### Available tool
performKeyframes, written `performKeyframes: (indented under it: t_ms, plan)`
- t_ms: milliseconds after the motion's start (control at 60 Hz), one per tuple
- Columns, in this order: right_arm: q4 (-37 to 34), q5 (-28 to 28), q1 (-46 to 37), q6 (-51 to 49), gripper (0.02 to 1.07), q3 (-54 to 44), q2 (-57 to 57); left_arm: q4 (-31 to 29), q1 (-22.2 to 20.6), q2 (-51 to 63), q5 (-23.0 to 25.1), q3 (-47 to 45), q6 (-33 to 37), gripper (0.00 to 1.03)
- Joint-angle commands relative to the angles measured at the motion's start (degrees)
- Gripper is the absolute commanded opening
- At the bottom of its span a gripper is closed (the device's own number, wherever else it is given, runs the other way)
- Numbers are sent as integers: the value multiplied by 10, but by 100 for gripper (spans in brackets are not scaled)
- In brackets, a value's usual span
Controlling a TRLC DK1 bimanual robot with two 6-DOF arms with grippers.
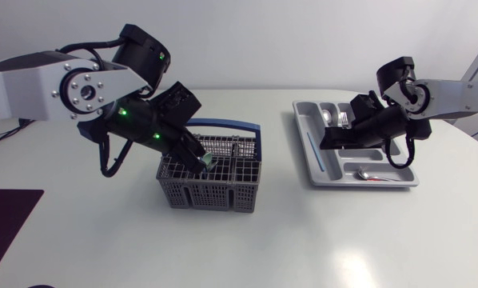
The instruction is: Unload the cutlery basket into the drawer organizer.
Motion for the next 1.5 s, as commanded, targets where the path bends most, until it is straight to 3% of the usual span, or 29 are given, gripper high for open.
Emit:
performKeyframes:
  t_ms: [0,200,500,1150,1317,1400,1483]
  plan:
    - [5,11,6,-12,97,-19,-30,0,-3,-11,-17,-4,-9,3]
    - [4,21,11,-19,97,-36,-60,-4,-11,-33,-30,5,-12,3]
    - [-1,27,23,-36,97,-65,-119,-57,-30,-64,-47,48,-12,3]
    - [-8,-21,167,-142,97,-179,-441,-199,-36,-116,-48,245,-6,3]
    - [17,-32,225,-149,97,-200,-470,-208,-40,-113,-9,266,-14,3]
    - [29,-60,235,-149,97,-203,-471,-218,-31,-100,53,279,-27,3]
    - [41,-74,246,-149,97,-201,-462,-220,1,-75,151,278,-35,3]
